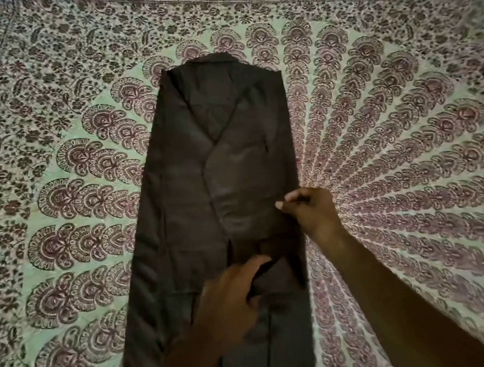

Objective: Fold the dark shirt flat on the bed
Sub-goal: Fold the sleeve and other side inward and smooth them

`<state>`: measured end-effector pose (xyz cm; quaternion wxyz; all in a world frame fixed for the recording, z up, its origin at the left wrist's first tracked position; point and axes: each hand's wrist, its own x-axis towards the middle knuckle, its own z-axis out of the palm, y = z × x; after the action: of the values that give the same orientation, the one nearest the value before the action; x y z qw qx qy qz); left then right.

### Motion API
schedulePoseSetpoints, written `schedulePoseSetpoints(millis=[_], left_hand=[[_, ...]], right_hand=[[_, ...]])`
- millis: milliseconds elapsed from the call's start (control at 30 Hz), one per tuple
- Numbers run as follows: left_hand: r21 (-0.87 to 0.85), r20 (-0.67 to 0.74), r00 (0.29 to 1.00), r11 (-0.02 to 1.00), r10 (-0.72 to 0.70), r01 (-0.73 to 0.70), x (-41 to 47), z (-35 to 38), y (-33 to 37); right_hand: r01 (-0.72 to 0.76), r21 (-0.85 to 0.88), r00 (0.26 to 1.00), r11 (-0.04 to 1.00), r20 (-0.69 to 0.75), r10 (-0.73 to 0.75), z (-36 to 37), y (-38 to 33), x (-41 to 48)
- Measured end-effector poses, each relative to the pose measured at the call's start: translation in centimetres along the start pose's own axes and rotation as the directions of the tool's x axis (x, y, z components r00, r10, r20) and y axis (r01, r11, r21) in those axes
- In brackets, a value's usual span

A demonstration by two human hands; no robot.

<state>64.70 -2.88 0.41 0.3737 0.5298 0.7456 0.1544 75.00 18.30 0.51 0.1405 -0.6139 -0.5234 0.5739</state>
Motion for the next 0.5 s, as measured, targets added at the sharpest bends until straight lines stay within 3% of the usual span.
schedulePoseSetpoints(millis=[67, 167, 367, 500], left_hand=[[0.109, -0.011, 1.000, 0.994, -0.004, 0.005, -1.7, 0.9, -0.2], [0.232, -0.087, 0.989, 0.968, 0.116, -0.093, -3.5, 3.2, -0.7], [0.297, -0.066, 0.954, 0.919, 0.291, -0.260, -6.8, 6.2, -1.2], [0.216, -0.062, 0.968, 0.950, 0.243, -0.225, -8.8, 7.6, -2.5]], right_hand=[[-0.044, -0.003, 0.999, 0.999, -0.003, 0.044, -0.5, 3.0, -1.0], [-0.068, 0.001, 0.998, 0.998, -0.006, 0.068, -1.2, 6.8, -2.9], [-0.051, -0.092, 0.999, 0.994, -0.018, 0.050, -2.2, 10.0, -6.3], [-0.095, -0.168, 0.987, 0.981, 0.112, 0.114, -2.5, 12.0, -8.0]])
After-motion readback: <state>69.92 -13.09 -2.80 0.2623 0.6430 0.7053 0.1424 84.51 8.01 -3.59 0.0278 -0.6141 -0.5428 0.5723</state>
